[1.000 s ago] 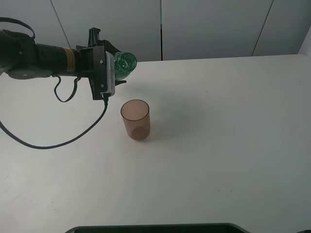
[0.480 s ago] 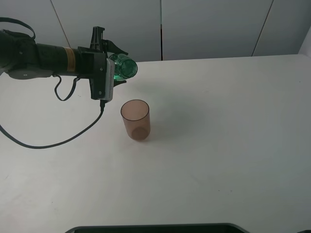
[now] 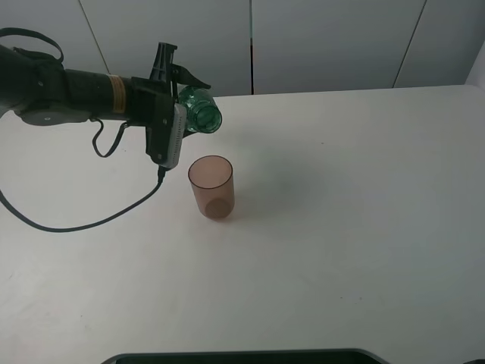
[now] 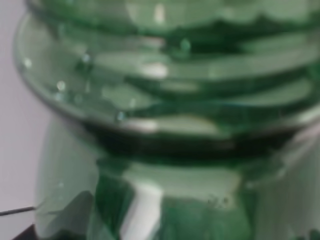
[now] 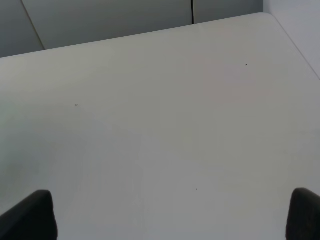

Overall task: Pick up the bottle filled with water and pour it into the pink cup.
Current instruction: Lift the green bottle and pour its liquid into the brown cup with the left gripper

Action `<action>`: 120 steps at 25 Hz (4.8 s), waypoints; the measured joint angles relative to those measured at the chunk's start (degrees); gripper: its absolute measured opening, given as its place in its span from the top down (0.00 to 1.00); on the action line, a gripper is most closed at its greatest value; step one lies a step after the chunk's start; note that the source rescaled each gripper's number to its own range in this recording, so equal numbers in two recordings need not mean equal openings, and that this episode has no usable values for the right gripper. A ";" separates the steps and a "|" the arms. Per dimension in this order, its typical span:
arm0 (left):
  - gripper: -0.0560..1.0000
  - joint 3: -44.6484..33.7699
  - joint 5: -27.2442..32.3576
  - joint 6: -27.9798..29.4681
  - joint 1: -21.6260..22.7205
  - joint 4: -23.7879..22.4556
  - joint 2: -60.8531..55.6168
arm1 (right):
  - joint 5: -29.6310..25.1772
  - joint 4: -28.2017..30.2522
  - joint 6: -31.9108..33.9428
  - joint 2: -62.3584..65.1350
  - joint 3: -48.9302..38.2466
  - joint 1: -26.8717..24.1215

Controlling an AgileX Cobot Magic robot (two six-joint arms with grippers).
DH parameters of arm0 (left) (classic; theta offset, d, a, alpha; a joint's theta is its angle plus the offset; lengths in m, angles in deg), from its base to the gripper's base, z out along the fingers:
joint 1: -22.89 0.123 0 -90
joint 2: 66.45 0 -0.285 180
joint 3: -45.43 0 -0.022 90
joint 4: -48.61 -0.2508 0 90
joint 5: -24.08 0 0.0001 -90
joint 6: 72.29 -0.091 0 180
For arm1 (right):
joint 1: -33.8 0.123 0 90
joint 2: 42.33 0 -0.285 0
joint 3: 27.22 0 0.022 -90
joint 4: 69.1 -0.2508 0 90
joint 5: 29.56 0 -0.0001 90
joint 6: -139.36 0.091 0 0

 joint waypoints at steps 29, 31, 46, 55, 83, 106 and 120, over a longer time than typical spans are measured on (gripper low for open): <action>0.95 0.00 1.79 -12.62 -0.22 5.21 0.00 | 0.00 0.00 0.00 0.00 0.00 0.00; 0.95 0.00 1.79 -12.73 -0.22 5.21 0.00 | 0.00 0.00 0.00 0.00 0.00 0.00; 0.95 0.00 2.62 -14.22 -0.22 5.67 0.00 | 0.00 0.00 0.00 0.00 0.00 0.00; 0.95 0.00 3.05 -17.19 -0.22 8.14 0.00 | 0.00 0.00 0.00 0.00 0.00 0.00; 0.95 0.00 2.82 -20.05 -0.22 8.50 0.00 | 0.00 0.00 0.00 0.00 0.00 0.00; 0.95 0.00 2.63 -20.05 -0.22 8.60 0.00 | 0.00 0.00 -0.11 0.00 0.00 0.00; 0.95 0.00 2.50 -20.05 -0.22 8.72 0.00 | 0.00 0.00 -0.11 0.00 0.00 0.00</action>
